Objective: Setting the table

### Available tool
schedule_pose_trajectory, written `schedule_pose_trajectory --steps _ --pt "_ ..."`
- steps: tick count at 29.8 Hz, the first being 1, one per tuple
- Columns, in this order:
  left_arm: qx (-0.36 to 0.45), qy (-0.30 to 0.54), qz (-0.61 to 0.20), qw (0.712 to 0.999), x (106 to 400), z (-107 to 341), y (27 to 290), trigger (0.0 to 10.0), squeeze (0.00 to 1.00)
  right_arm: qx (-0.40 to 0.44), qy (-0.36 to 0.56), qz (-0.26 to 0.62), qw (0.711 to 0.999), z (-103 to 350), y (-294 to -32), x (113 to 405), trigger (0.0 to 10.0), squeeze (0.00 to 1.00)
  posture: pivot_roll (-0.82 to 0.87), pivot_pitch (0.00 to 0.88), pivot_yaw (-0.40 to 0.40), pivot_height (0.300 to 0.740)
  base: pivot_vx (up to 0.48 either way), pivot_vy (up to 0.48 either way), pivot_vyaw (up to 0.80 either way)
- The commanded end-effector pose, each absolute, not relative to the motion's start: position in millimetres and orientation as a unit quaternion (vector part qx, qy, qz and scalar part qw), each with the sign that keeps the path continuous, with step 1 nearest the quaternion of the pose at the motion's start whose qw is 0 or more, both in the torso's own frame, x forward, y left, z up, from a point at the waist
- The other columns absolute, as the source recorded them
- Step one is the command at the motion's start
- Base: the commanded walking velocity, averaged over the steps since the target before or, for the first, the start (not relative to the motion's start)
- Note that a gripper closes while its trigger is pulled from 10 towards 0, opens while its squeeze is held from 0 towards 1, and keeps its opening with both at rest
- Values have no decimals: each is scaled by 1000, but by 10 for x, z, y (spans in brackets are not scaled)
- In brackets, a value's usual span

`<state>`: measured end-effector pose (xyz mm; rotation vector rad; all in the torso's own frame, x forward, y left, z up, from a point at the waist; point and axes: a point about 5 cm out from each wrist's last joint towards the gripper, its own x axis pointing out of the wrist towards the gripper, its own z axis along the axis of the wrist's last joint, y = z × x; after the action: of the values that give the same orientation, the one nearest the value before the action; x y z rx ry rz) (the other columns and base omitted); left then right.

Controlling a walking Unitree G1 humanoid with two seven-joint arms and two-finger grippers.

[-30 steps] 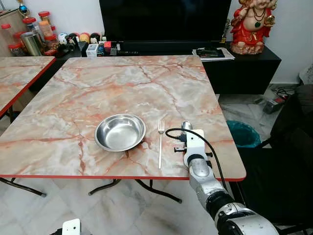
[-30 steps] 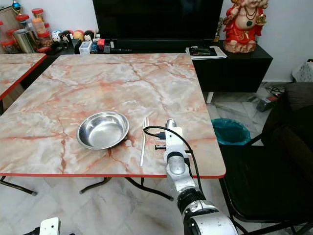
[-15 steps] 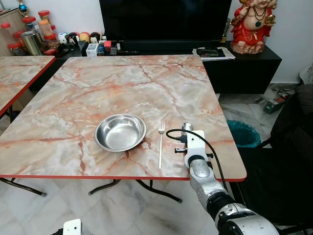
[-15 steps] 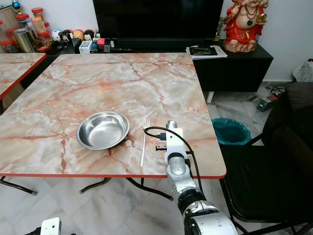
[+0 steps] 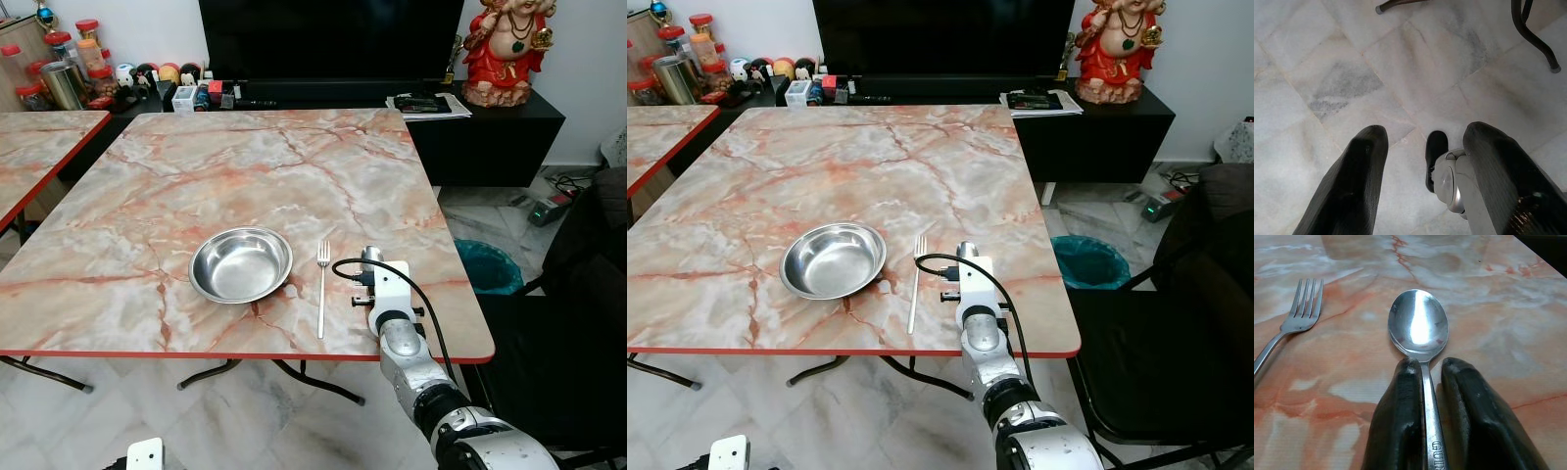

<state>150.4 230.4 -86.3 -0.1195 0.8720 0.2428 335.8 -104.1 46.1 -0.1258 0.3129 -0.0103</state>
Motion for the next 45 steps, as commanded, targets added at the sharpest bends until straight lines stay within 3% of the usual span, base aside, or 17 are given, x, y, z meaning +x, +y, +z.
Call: schedule_pose_trajectory --steps 1,11,12,33,45 --pt "-57 427 114 895 1502 -867 2309 10000 0 -59 160 -5 985 440 -1037 3344 10000 1000 83 0 31 740 0 0 0" --pt "-55 427 111 896 1514 -863 2307 10000 0 -56 153 -4 987 462 -1032 3356 10000 1000 81 0 32 740 0 0 0" --pt "-55 427 110 896 1521 -861 2306 10000 0 -57 137 -7 989 505 -1031 3375 10000 27 79 0 32 740 0 0 0" --pt "-55 411 108 904 1649 -805 2314 10000 0 -18 -76 -15 997 1044 -1011 3450 10000 0 50 0 50 740 0 0 0" --pt "-49 409 113 904 1672 -796 2314 10000 0 -10 -96 -14 995 1118 -1033 3452 10000 0 43 0 34 740 0 0 0"
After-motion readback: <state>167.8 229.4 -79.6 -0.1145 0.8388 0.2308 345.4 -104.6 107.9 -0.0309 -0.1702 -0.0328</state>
